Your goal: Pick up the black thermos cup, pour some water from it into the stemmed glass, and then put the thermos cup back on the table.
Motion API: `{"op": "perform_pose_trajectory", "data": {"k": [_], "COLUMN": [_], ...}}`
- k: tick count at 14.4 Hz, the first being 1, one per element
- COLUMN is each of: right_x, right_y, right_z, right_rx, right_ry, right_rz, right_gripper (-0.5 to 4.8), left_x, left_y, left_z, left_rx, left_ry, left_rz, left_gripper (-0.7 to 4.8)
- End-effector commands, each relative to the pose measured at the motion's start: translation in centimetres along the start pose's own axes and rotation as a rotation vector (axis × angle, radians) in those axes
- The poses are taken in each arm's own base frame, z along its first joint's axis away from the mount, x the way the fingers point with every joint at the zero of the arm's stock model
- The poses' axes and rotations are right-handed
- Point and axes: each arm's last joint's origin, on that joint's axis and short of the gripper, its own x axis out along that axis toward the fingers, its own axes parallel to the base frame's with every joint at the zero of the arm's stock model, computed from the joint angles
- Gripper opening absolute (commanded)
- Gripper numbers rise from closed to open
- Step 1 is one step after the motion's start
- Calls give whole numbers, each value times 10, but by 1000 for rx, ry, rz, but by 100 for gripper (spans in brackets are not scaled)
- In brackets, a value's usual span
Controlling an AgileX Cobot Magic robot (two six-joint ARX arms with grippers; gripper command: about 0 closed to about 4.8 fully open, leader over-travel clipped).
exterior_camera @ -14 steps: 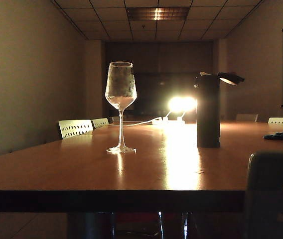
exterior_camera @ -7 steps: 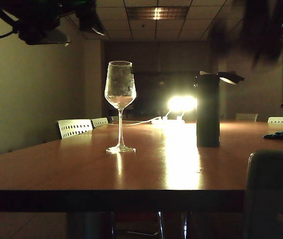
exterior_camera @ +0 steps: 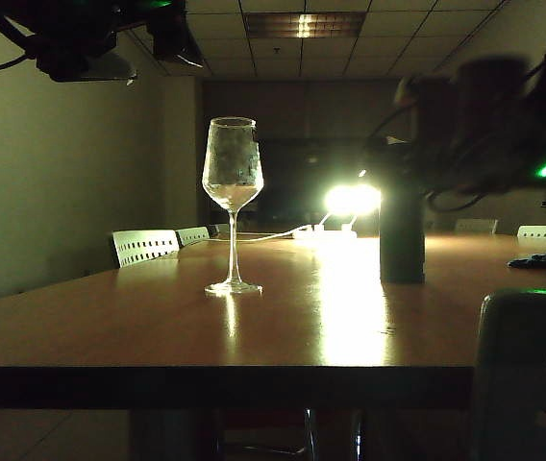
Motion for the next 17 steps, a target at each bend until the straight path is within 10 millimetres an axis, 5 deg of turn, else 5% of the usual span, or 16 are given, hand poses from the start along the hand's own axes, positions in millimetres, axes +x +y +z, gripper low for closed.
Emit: {"op": "perform_pose_trajectory", "data": {"k": [1, 5, 11, 17], "right_x": [26, 42, 65, 72], "right_y": [-1, -5, -4, -6], "right_z": [-4, -14, -40, -44], "right_rx": [-25, -62, -49, -50], "right_ry": [-25, 18, 13, 17], "right_rz": [-65, -220, -199, -211], "right_gripper": [479, 479, 479, 479], "left_x": [0, 0, -1, -1], "left_y": [0, 0, 0, 0], "left_z": [2, -1, -8, -9], "left_rx": [2, 3, 5, 5], "left_ry": [-9, 20, 98, 104], "left_rz": [-4, -8, -10, -10], "left_gripper": [479, 479, 479, 479]}}
